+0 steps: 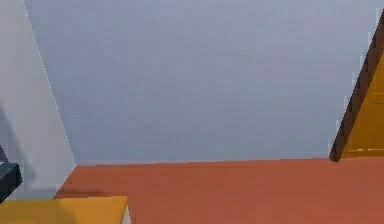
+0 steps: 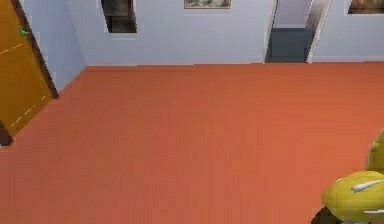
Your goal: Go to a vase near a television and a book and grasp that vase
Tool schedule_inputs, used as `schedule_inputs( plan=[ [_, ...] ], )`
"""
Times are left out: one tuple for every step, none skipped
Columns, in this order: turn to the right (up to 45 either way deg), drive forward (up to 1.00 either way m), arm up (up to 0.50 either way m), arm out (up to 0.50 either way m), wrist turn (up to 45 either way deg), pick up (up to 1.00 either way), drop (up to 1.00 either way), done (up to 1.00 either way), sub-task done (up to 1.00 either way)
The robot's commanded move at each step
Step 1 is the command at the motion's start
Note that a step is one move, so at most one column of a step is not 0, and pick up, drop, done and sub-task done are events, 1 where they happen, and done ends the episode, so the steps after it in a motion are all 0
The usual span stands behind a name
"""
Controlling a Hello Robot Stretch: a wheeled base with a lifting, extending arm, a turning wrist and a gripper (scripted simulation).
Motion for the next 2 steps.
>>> schedule_inputs(
  plan=[
    [-45.0,0.0,0.0,0.0,0.0,0.0,0.0,0.0,0.0],
    [-45.0,0.0,0.0,0.0,0.0,0.0,0.0,0.0,0.0]
  ],
)
